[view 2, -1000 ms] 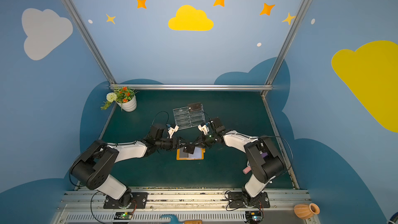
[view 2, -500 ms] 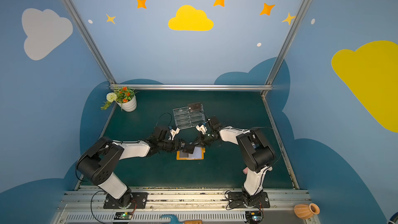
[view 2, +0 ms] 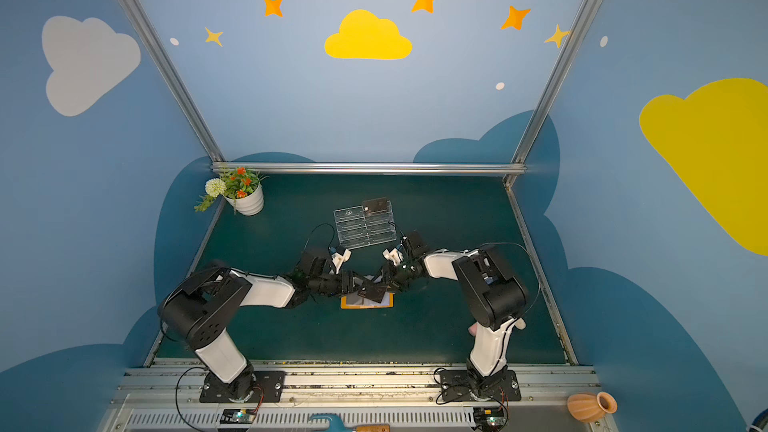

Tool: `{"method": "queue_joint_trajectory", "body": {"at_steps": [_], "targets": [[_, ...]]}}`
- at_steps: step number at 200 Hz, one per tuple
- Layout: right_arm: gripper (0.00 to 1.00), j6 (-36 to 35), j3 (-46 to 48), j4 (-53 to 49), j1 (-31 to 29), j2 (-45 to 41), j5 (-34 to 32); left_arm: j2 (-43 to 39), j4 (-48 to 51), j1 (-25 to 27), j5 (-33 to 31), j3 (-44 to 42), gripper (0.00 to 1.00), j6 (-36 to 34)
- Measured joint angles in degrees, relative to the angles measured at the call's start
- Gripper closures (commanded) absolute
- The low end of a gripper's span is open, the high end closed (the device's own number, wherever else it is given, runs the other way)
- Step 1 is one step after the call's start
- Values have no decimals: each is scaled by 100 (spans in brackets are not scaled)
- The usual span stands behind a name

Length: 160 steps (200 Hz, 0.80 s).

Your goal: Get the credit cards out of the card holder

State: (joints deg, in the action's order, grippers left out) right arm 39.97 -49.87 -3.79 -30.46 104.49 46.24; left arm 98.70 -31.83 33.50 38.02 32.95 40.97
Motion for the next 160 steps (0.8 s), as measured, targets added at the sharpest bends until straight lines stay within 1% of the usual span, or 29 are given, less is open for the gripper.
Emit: {"method": "queue_joint_trajectory", "body": {"at_steps": [16,42,67,94,125,160], "targets": [[67,173,140,118,-13,-153,-149,9,-184,46,0,-101,41,105],[81,345,264,186,-52,-286,-313,22,-378,94,-15,-210,46,234],[84,382,264,225,-85,-291,-363,61,-481,131,-26,-254,49,319],[100,385,273,280,-98,-291,-343,63,-557,146,-55,-295,49,391],[100,225,260,273,-94,-291,-267,52,-601,151,-70,-326,48,437],[100,-109,103,35,-48,-291,-216,-85,-393,144,-61,-315,41,476]]}}
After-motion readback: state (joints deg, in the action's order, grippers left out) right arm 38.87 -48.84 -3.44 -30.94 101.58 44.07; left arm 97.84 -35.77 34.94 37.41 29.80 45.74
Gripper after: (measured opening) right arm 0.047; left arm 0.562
